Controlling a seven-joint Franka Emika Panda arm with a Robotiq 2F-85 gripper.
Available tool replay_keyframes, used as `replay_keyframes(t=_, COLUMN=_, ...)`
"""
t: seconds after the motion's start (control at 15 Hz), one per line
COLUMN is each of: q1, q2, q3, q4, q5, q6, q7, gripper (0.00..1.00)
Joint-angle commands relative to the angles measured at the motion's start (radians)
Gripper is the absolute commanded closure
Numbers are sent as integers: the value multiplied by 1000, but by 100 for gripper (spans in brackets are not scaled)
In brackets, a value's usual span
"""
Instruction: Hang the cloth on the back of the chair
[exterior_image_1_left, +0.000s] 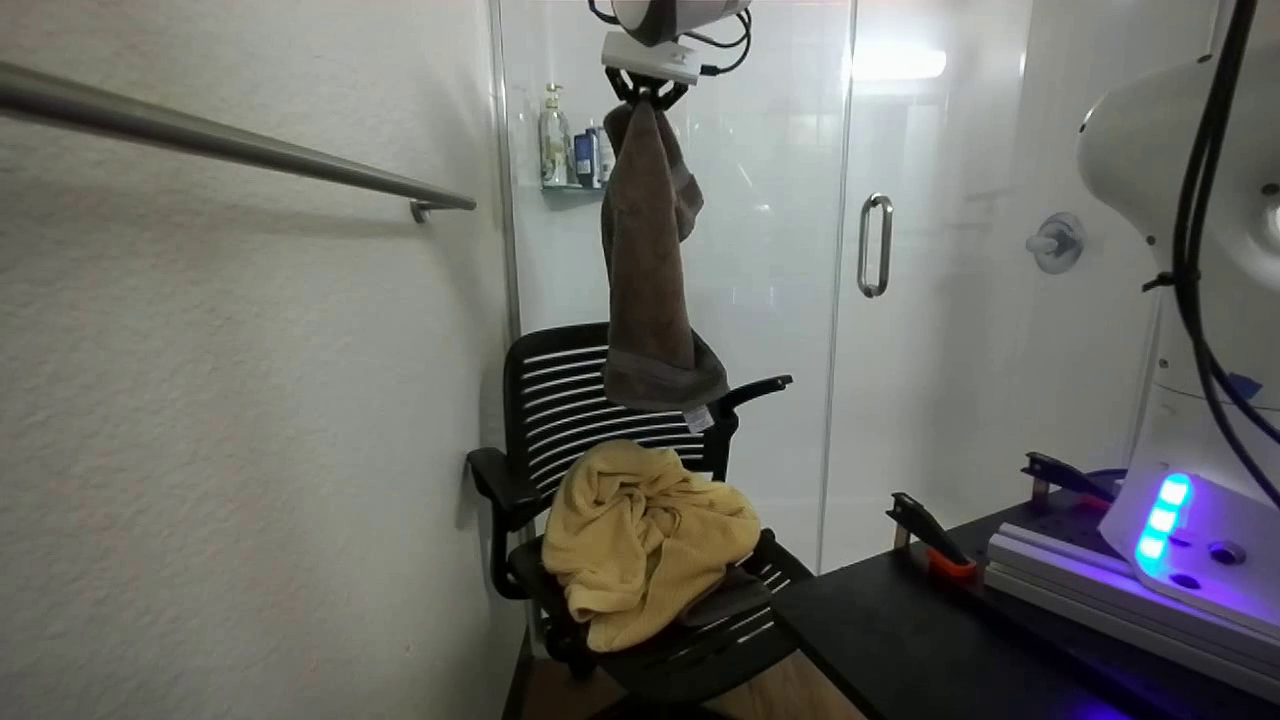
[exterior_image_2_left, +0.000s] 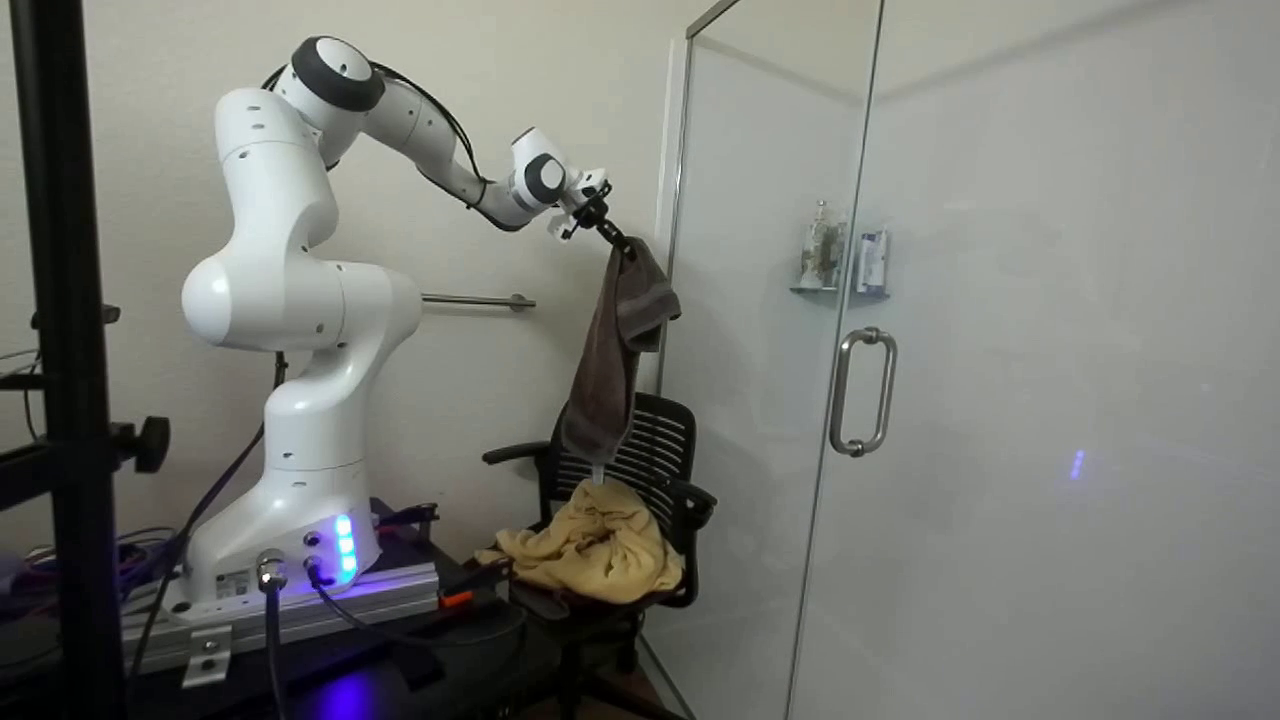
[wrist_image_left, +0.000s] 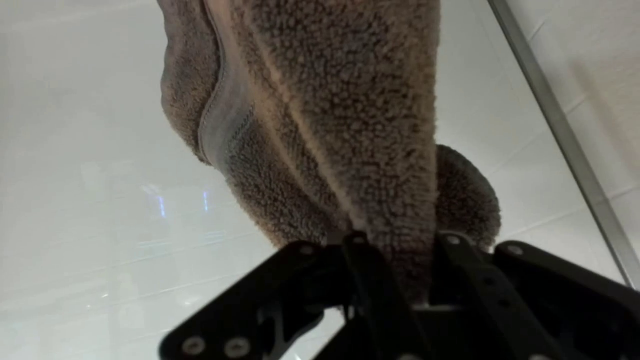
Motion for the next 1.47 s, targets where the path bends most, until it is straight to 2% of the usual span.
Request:
replay_keyframes(t=0.0, q1=-63, q2=-154, q3=116, q4=-33, q5=33, q6=61, q7=-63, gripper=100)
replay_keyframes(t=0.2, q1=-289, q2=-272, q3=337, q4=0, q5=67, q6=92, q7=-164, gripper=100)
replay_keyframes(t=0.47, q1=-583, q2=-323, q3=627, q4=141, q5=204, q6=-93, q7=-419, gripper=100)
replay_keyframes(t=0.6, q1=-703, q2=-304, q3=733, q4=219, q5=338, q6=-201, q7=-583, gripper=100)
replay_keyframes(t=0.8, q1=-896, q2=-241, q3=906, q4=346, q5=597, q6=-321, q7=-828, gripper=100)
replay_keyframes(t=0.93, q1=-1041, q2=-150, q3=1013, q4=461, q5=722, q6=-420, q7=-914, gripper=100)
replay_keyframes(t=1.0, q1=-1110, q2=-114, q3=1068, q4=508, q5=727, q6=-440, q7=-894, gripper=100)
replay_keyframes(t=1.07, q1=-1178, q2=-86, q3=1134, q4=539, q5=688, q6=-401, q7=-823, gripper=100)
replay_keyframes(t=1.13, q1=-1200, q2=-222, q3=1236, q4=414, q5=573, q6=-338, q7=-821, gripper=100)
replay_keyframes(t=1.2, q1=-1256, q2=-184, q3=1282, q4=451, q5=567, q6=-336, q7=-805, gripper=100)
replay_keyframes(t=1.27, q1=-1288, q2=-154, q3=1305, q4=477, q5=562, q6=-335, q7=-798, gripper=100)
replay_keyframes(t=1.4, q1=-1303, q2=-129, q3=1314, q4=501, q5=557, q6=-334, q7=-788, gripper=100)
